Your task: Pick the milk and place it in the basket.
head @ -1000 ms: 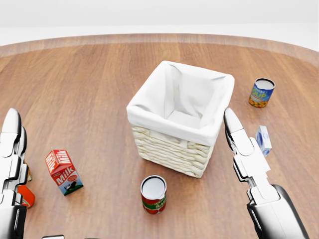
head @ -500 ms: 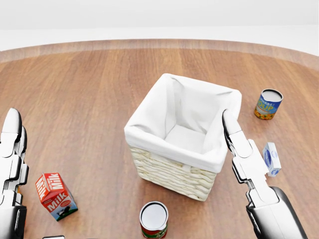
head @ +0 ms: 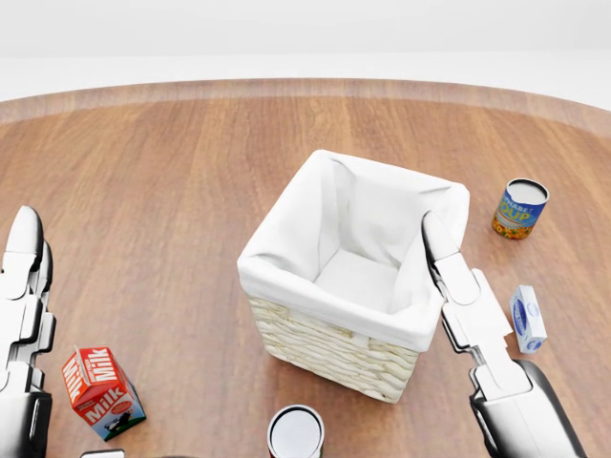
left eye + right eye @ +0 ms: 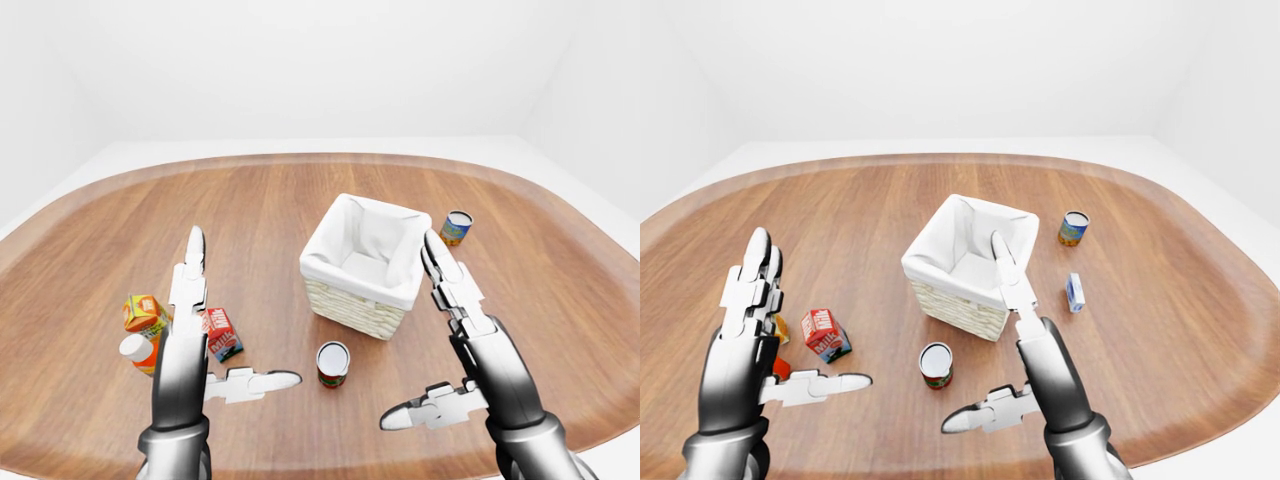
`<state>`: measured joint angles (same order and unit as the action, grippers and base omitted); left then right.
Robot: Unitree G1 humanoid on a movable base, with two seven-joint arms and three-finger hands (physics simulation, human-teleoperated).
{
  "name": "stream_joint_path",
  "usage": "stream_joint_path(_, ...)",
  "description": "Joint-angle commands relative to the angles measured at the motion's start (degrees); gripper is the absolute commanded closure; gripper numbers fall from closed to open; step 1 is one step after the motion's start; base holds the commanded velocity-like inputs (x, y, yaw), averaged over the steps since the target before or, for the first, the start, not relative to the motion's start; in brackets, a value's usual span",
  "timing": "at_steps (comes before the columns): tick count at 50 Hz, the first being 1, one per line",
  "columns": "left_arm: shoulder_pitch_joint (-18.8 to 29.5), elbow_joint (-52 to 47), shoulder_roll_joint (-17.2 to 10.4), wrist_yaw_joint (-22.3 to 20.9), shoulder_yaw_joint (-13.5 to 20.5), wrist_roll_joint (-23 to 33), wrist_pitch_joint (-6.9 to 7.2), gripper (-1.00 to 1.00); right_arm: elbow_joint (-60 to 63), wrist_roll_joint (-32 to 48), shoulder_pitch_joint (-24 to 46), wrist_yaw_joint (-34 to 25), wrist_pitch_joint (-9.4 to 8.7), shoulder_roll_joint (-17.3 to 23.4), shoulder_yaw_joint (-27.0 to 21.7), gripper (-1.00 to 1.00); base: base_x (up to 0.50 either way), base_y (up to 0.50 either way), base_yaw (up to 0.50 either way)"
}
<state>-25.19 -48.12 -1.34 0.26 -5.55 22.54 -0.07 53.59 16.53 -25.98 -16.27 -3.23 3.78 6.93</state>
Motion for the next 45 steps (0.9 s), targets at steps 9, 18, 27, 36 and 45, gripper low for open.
stream_joint_path(9,1.6,2.8,0.3,0.5,1.0,0.5,-0.52,-1.0,-0.5,-0.4,-0.6,-0.1,1.9,0.1,0.0,-1.0,0.14,0.0,0.0)
stream_joint_path(18,5.4,4.9,1.1,0.0,5.5,3.6,1.94,-1.0,-0.6,-0.4,-0.8,-0.2,2.32,0.1,0.0,-1.0,0.0,0.0,0.0)
stream_joint_path(27,9.9,11.5,1.5,-0.3,11.4,6.2,-0.3,-1.0,-0.3,-0.4,-0.9,-0.2,2.29,0.1,0.2,-1.0,0.0,0.0,0.0)
stream_joint_path(36,12.8,22.2,0.7,3.4,12.8,8.8,-4.89,-1.0,-0.1,-1.1,-0.8,-0.5,2.03,0.0,-0.3,-1.0,0.0,0.0,0.0)
stream_joint_path(45,13.7,26.9,0.0,4.8,12.4,9.9,-4.93,-1.0,-0.3,-1.1,-0.7,-0.5,1.96,0.0,-0.3,-1.0,0.0,0.0,0.0)
